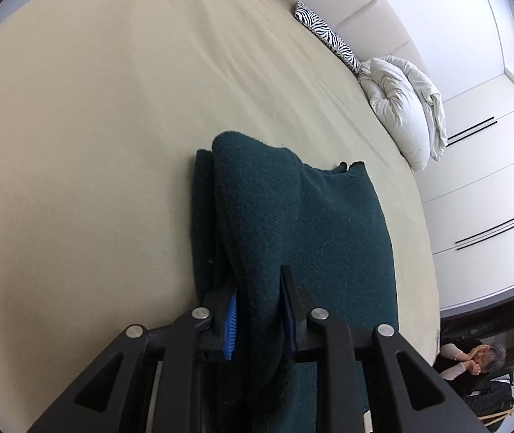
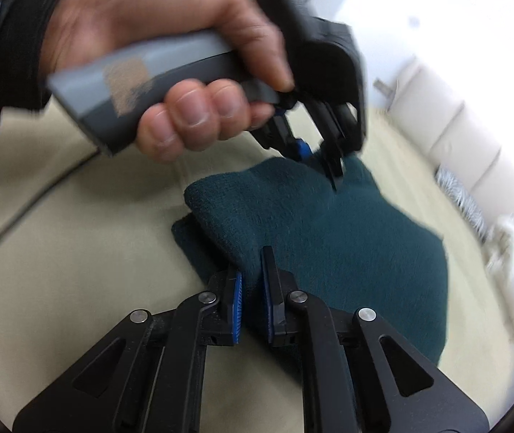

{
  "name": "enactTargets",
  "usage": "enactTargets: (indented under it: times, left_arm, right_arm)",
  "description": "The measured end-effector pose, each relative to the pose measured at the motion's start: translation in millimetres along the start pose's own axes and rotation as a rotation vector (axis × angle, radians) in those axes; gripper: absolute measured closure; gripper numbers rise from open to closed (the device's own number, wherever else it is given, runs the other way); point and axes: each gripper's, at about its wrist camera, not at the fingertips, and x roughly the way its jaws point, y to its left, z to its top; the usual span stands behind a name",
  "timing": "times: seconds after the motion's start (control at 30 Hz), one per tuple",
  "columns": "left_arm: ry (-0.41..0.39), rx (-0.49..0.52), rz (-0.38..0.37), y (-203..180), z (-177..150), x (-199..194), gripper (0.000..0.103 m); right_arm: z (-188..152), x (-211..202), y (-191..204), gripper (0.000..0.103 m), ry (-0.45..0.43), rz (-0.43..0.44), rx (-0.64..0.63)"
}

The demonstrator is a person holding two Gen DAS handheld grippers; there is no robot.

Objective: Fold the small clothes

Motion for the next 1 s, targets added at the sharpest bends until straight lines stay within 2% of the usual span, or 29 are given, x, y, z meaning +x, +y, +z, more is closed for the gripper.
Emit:
enactTargets:
  times: [0.07, 0.13, 0.17, 0.27, 0.3, 0.37, 0.4, 0.43, 0.5, 0.53, 0.6, 0.63, 0.7, 0.73, 0.77, 0.8, 0.87, 0.97, 1.0]
  left_arm:
    - [-0.040, 0.029, 0.059, -8, -2, -14, 0.072]
    - [-0.119, 0.069, 0.190, -21, -4, -36, 0.066]
    - [-0.150, 0.086, 0.223, -28, -5, -44, 0.066]
    - [-0.199, 0.183, 0.240, -62, -14, -55, 0.066]
    - [-0.199, 0.223, 0.248, -75, -18, -51, 0.066]
    - [-0.192, 0.300, 0.259, -96, -25, -37, 0.066]
    - [-0.182, 0.321, 0.272, -101, -29, -27, 0.066]
    - [-0.170, 0.334, 0.293, -101, -33, -16, 0.066]
    - [-0.133, 0.343, 0.379, -91, -39, 14, 0.066]
    - [-0.129, 0.339, 0.382, -82, -43, 22, 0.066]
    - [-0.194, 0.387, 0.375, -76, -55, 22, 0.066]
    - [-0.204, 0.405, 0.381, -76, -58, 21, 0.066]
    - [-0.203, 0.425, 0.379, -74, -62, 21, 0.066]
    - [-0.207, 0.429, 0.370, -71, -62, 20, 0.066]
    - [-0.204, 0.414, 0.338, -67, -61, 16, 0.066]
    - [-0.201, 0.398, 0.314, -61, -58, 15, 0.066]
    - [-0.198, 0.371, 0.276, -55, -55, 12, 0.066]
    - [-0.203, 0.378, 0.275, -53, -56, 11, 0.066]
    - [-0.207, 0.376, 0.274, -53, -57, 10, 0.066]
  right_arm:
    - [-7, -16, -24, 0.089, -0.006, 0.075, 0.121]
    - [-14, -34, -56, 0.089, -0.031, 0.147, 0.244]
    - [-21, -45, -73, 0.089, -0.044, 0.175, 0.311]
    - [-47, -70, -127, 0.088, -0.076, 0.250, 0.504]
    - [-59, -77, -144, 0.081, -0.089, 0.253, 0.562]
    - [-70, -76, -188, 0.061, -0.110, 0.280, 0.711]
    - [-80, -75, -207, 0.045, -0.112, 0.290, 0.784]
    - [-85, -70, -229, 0.042, -0.125, 0.307, 0.855]
    - [-94, -62, -253, 0.042, -0.175, 0.404, 0.949]
    - [-98, -58, -265, 0.042, -0.181, 0.442, 0.986]
    - [-111, -41, -277, 0.042, -0.166, 0.514, 1.061]
    - [-122, -23, -283, 0.043, -0.125, 0.586, 1.108]
    - [-149, 20, -285, 0.047, 0.003, 0.654, 1.188]
    - [-170, 41, -284, 0.063, 0.062, 0.686, 1.230]
    - [-182, 44, -285, 0.074, 0.037, 0.690, 1.245]
    - [-194, 43, -289, 0.079, 0.014, 0.688, 1.263]
    - [-213, 40, -301, 0.079, 0.002, 0.755, 1.351]
    - [-217, 12, -313, 0.074, 0.025, 0.695, 1.301]
    - [-214, -1, -317, 0.073, 0.014, 0.702, 1.280]
